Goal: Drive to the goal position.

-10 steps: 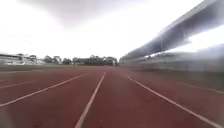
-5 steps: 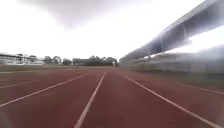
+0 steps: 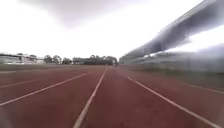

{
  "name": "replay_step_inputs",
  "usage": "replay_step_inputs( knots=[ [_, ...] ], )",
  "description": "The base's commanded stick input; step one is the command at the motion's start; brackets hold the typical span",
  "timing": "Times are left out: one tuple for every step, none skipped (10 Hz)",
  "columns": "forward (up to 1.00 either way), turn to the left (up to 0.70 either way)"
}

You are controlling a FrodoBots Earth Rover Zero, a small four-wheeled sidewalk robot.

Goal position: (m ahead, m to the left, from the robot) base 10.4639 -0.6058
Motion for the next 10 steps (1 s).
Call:
replay_step_inputs(
  knots=[
    [0.45,0.00],
    [0.45,0.00],
    [0.45,0.00],
    [0.45,0.00],
    [0.45,0.00],
    [0.45,0.00],
    [0.45,0.00],
    [0.45,0.00],
    [0.45,0.00],
    [0.45,0.00]
  ],
)
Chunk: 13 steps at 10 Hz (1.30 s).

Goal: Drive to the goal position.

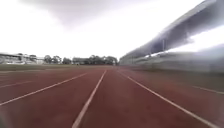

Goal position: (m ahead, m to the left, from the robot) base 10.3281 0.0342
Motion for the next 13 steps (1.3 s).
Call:
replay_step_inputs(
  knots=[
    [0.45,0.00],
    [0.45,0.00],
    [0.45,0.00],
    [0.45,0.00],
    [0.45,0.00],
    [0.45,0.00],
    [0.45,0.00],
    [0.45,0.00],
    [0.45,0.00],
    [0.45,0.00],
    [0.45,0.00],
    [0.45,0.00],
    [0.45,0.00]
  ],
)
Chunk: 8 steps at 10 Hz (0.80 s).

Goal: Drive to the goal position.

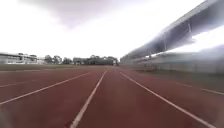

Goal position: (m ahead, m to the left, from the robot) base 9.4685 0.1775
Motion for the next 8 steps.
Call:
replay_step_inputs(
  knots=[
    [0.45,0.00],
    [0.45,0.00],
    [0.45,0.00],
    [0.45,0.00],
    [0.45,0.00],
    [0.45,0.00],
    [0.45,0.00],
    [0.45,0.00]
  ],
)
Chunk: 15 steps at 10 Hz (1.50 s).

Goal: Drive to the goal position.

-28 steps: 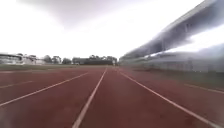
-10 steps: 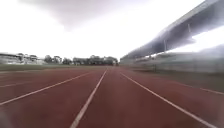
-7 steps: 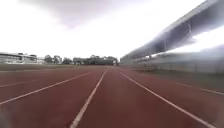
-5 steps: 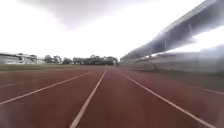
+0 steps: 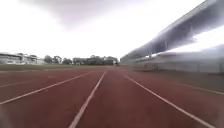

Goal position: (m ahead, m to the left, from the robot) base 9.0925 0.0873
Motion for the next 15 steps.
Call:
replay_step_inputs(
  knots=[
    [0.45,0.00],
    [0.45,0.00],
    [0.45,0.00],
    [0.45,0.00],
    [0.45,0.00],
    [0.45,0.00],
    [0.45,0.00],
    [0.45,0.00],
    [0.45,0.00],
    [0.45,0.00],
    [0.45,0.00],
    [0.45,0.00],
    [0.45,0.00],
    [0.45,0.00],
    [0.45,0.00]
  ],
)
